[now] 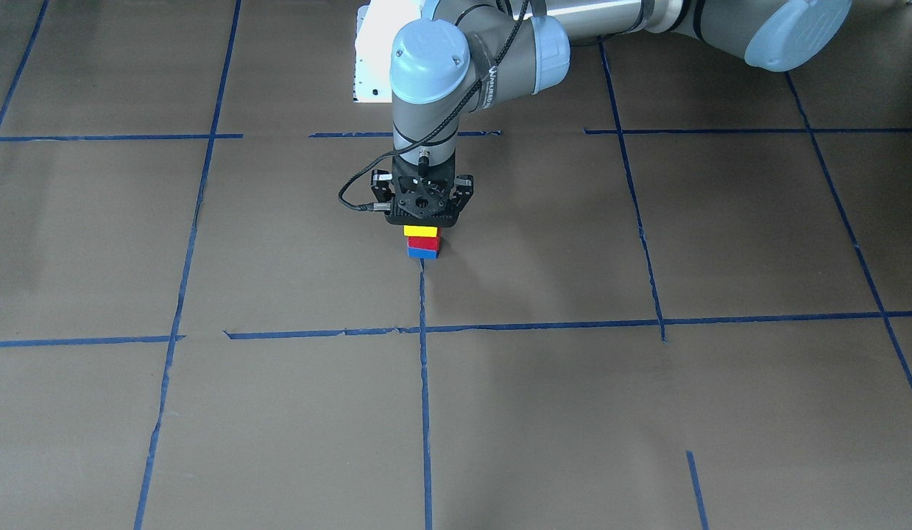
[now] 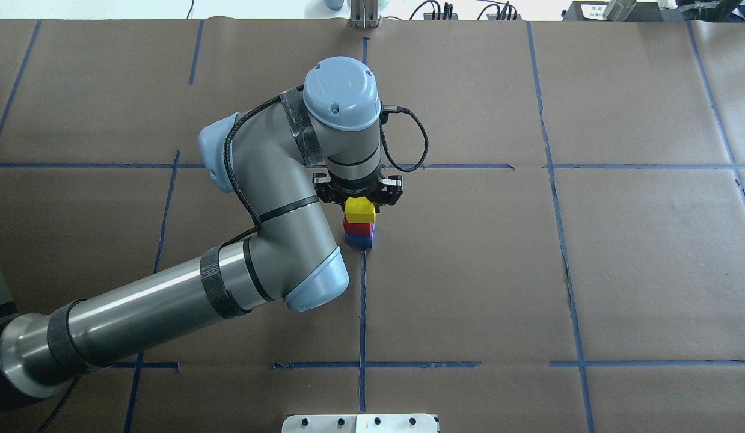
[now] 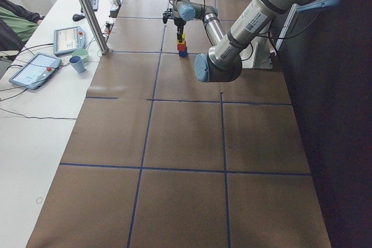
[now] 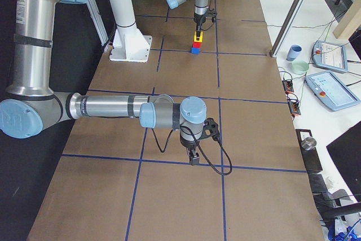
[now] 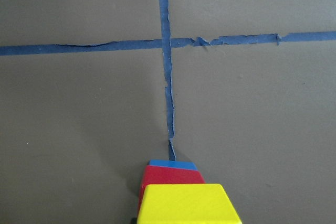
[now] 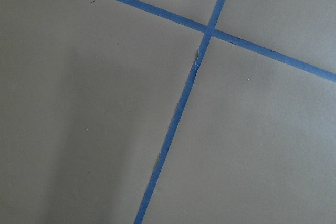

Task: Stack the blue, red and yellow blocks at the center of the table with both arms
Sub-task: 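Lower the yellow block onto the red block and open the left gripper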

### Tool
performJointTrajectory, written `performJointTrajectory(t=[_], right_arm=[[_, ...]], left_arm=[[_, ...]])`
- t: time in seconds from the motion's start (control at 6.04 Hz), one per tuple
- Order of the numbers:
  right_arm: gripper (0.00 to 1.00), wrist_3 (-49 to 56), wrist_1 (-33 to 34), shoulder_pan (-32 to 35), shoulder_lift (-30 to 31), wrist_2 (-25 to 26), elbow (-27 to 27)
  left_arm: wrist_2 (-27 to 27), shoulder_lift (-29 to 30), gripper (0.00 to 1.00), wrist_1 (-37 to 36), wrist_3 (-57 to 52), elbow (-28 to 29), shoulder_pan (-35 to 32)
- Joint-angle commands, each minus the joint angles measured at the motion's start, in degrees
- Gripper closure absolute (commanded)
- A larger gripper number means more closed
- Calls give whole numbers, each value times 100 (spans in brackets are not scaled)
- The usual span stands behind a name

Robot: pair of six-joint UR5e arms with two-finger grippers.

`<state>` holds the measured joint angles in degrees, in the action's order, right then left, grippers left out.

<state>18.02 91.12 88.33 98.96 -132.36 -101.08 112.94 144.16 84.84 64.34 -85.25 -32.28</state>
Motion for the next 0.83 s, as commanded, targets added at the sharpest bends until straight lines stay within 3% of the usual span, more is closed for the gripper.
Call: performJointTrajectory(t=[0.0, 0.17, 0.33, 0.5, 0.66], right_arm=[[0, 0, 3, 0, 0, 0, 0], [0, 0, -6, 0, 0, 0, 0], [0, 0, 3, 0, 0, 0, 0], [0, 0, 3, 0, 0, 0, 0], [0, 0, 3, 0, 0, 0, 0]], left_arm=[[0, -11, 91, -29, 9, -9, -6], [0, -45, 82, -29, 35, -18, -6], [0, -46, 64, -29, 35, -26, 3], [-9, -46, 17, -20, 44, -53, 3], [-9, -46, 0, -20, 44, -70, -6]])
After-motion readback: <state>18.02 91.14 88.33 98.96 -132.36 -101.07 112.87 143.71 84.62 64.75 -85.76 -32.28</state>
